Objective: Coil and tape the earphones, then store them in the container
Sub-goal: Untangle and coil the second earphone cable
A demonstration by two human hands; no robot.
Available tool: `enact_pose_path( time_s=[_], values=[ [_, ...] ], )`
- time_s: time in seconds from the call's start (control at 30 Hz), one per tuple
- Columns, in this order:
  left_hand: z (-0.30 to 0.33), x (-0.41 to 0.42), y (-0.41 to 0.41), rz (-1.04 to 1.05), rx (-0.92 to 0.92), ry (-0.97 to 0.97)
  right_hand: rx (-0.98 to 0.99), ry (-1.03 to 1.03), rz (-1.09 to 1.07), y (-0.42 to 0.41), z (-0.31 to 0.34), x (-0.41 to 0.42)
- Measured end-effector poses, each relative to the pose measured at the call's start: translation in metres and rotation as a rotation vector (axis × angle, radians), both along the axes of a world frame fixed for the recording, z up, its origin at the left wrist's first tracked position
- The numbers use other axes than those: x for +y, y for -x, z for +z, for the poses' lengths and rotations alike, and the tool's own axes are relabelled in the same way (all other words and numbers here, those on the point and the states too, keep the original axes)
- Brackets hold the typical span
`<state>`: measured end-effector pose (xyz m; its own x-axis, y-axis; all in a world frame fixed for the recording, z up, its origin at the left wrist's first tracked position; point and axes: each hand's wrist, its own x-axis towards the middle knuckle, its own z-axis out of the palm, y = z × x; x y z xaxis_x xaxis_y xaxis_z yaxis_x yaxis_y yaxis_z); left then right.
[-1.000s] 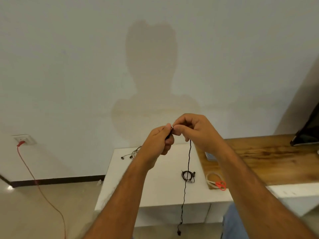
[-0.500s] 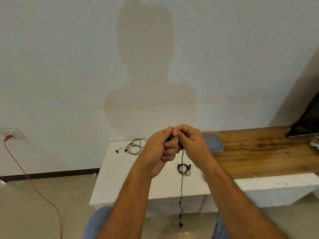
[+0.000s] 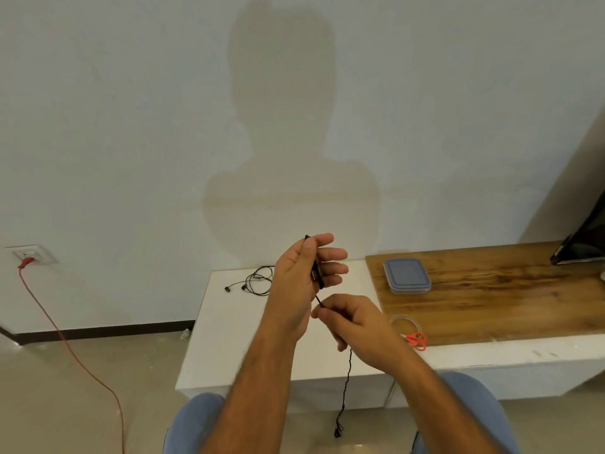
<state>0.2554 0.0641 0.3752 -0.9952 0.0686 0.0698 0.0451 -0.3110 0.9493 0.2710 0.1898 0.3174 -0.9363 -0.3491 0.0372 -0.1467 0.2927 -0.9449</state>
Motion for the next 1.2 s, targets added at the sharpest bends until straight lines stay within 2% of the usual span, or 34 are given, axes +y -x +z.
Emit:
enact_pose_path(
  time_s=[0.2,0.37,0.47,0.57,0.67,0.8,1.03,1.2],
  values=[
    [-0.014,-0.009,-0.004,0.054,0.007,0.261,0.118,-0.160,-0.036,-0.004,0.016,0.018],
    [-0.016,-0.007,-0.012,-0.038,-0.058,0.401,0.293,-0.202,-0.084,0.004,0.039,0.024],
    [-0.013,-0.004,-0.016,-0.102,-0.056,0.478,0.377,-0.161,-0.077,0.011,0.048,0.026],
    [-0.010,-0.004,-0.020,-0.150,-0.099,0.371,0.412,-0.084,-0.097,0.017,0.051,0.026],
    [-0.008,-0.005,-0.025,-0.227,-0.167,0.241,0.342,0.070,-0.126,0.020,0.050,0.025],
    [-0.007,-0.004,-0.030,-0.287,-0.213,0.176,0.276,0.187,-0.151,0.024,0.042,0.023],
    [0.004,-0.003,-0.026,-0.279,-0.179,-0.042,0.066,0.367,-0.107,0.009,0.017,0.009],
    [0.007,-0.001,-0.020,-0.169,-0.110,0.008,-0.011,0.331,-0.069,-0.006,0.004,-0.003]
  ],
)
